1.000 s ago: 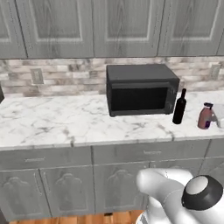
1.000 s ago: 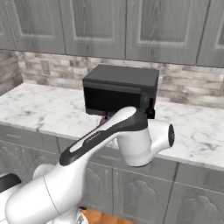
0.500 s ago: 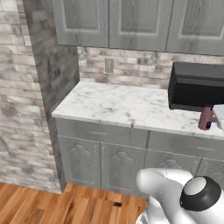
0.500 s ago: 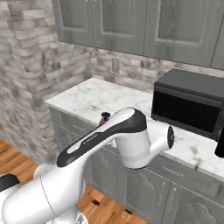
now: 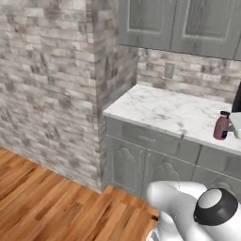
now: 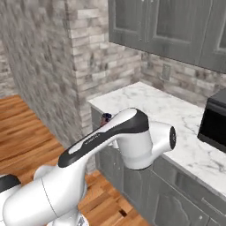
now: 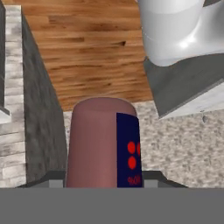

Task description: There is a wine glass and glass cup on the dining counter. Place the wine bottle next to the wine glass and the juice bottle next to the glass cup.

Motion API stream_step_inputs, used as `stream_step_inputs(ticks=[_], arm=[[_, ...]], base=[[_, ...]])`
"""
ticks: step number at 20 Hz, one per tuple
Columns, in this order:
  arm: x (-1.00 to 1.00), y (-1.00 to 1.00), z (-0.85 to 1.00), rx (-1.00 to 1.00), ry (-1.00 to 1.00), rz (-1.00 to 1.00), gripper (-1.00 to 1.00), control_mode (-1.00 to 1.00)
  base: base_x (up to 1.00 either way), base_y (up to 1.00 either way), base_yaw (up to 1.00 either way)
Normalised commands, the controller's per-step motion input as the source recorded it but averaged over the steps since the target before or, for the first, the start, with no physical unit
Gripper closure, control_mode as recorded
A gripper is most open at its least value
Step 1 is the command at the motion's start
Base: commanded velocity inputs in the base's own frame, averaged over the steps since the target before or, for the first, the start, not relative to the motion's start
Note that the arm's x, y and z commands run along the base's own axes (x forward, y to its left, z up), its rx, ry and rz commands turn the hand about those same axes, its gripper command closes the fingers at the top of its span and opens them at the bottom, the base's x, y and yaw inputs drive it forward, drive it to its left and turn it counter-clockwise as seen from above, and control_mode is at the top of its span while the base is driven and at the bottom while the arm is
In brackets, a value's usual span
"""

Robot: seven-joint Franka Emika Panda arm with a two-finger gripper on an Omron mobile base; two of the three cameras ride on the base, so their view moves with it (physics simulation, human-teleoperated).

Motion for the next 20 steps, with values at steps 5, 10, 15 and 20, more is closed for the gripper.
stream_step_inputs(ticks=[5, 10, 15, 20], arm=[[0.0, 0.0, 0.0, 0.0, 0.0, 0.0, 1.0, 1.0], [0.0, 0.0, 0.0, 0.0, 0.0, 0.0, 1.0, 1.0], [0.0, 0.0, 0.0, 0.0, 0.0, 0.0, 1.0, 1.0], [0.0, 0.0, 0.0, 0.0, 0.0, 0.0, 1.0, 1.0]], base=[[0.0, 0.32, 0.47], [0.0, 0.24, 0.43], [0.0, 0.49, 0.38], [0.38, 0.49, 0.38]])
